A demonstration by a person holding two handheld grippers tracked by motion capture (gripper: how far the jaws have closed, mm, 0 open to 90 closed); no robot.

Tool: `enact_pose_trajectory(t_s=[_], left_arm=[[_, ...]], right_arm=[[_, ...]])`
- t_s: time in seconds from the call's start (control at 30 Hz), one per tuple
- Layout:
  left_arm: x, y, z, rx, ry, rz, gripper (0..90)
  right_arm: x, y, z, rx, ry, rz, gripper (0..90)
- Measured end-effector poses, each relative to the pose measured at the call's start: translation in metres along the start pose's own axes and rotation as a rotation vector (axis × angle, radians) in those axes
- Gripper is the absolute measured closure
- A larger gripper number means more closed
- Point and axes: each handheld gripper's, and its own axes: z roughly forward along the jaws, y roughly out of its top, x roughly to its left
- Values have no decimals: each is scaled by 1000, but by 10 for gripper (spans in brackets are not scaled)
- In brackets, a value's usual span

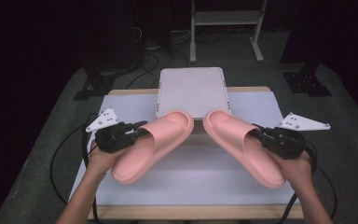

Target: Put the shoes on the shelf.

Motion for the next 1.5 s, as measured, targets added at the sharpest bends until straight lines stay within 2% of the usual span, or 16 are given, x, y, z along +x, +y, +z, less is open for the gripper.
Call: enact_pose_trajectory(t_s=[0.37,0.8,1.5], left_arm=[[14,12,3,-11,20,-29,733],[32,25,11,7,50,-32,732],[46,43,30,27,63,-23,732]], right_arm=[[-8,20,13,2,-3,12,805],[-18,37,31,6,-15,11,805],[-26,49,36,7,-30,18,805]])
